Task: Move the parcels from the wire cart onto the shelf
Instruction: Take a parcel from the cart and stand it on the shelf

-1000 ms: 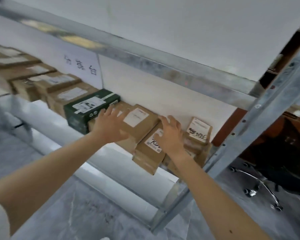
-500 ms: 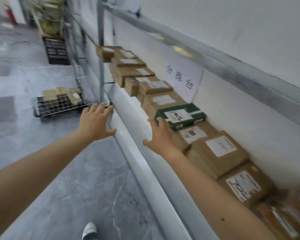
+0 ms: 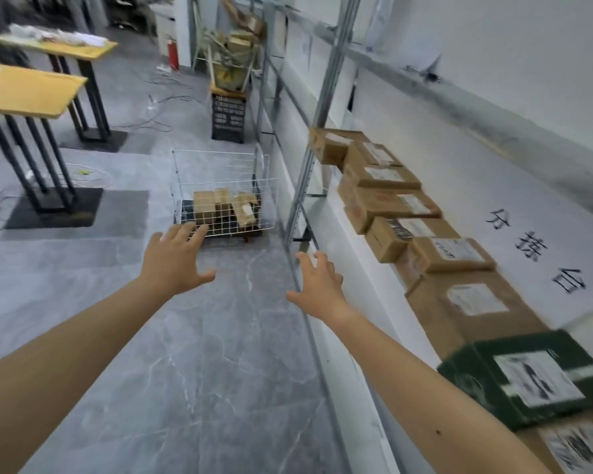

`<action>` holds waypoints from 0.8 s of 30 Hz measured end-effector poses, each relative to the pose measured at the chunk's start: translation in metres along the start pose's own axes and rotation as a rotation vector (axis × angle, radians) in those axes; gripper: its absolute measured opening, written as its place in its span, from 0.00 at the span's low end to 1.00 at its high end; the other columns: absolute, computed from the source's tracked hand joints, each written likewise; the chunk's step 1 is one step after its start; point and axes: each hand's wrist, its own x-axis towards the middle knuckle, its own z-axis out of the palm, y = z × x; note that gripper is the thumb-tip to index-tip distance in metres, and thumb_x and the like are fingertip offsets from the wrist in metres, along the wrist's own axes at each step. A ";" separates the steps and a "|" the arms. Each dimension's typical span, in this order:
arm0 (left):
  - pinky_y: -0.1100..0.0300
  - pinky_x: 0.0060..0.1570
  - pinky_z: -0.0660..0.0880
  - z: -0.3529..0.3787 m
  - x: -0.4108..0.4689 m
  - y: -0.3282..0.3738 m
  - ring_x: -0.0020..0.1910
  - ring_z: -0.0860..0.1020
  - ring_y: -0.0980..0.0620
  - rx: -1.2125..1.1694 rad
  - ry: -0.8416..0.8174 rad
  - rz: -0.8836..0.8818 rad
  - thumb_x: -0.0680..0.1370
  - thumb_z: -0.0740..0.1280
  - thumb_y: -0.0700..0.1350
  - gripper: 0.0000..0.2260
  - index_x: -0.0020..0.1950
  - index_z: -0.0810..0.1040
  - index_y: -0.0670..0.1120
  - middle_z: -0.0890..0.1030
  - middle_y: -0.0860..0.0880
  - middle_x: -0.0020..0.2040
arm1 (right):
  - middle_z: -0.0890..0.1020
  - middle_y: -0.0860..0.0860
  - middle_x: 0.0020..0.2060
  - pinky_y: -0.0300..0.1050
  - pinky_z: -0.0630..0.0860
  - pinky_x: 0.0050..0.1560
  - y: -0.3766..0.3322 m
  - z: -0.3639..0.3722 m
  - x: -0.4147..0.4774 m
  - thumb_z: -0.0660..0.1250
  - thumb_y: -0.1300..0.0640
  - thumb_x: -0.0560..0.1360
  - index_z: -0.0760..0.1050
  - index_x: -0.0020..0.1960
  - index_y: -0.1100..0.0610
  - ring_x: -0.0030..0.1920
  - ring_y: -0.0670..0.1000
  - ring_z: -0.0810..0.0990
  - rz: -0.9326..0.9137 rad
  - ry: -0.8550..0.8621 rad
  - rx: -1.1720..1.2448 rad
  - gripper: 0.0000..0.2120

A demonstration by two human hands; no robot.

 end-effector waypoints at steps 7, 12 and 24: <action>0.46 0.64 0.66 0.021 0.047 -0.052 0.70 0.64 0.45 -0.051 -0.081 -0.152 0.71 0.65 0.64 0.39 0.75 0.57 0.48 0.65 0.46 0.72 | 0.56 0.57 0.73 0.60 0.63 0.68 -0.034 0.015 0.098 0.67 0.44 0.74 0.54 0.76 0.51 0.72 0.60 0.60 -0.062 -0.044 -0.006 0.37; 0.48 0.61 0.67 0.050 0.100 -0.074 0.68 0.67 0.46 -0.100 -0.082 -0.178 0.72 0.65 0.63 0.38 0.75 0.57 0.47 0.66 0.47 0.71 | 0.55 0.57 0.73 0.58 0.61 0.68 -0.044 0.042 0.167 0.67 0.46 0.74 0.54 0.76 0.51 0.72 0.60 0.60 -0.107 -0.121 -0.021 0.36; 0.48 0.63 0.65 0.099 0.339 -0.141 0.70 0.64 0.45 -0.036 -0.075 -0.228 0.69 0.68 0.61 0.39 0.74 0.58 0.46 0.64 0.45 0.73 | 0.63 0.51 0.72 0.55 0.67 0.65 -0.066 0.019 0.447 0.66 0.50 0.75 0.60 0.74 0.52 0.68 0.57 0.66 -0.222 -0.014 0.001 0.30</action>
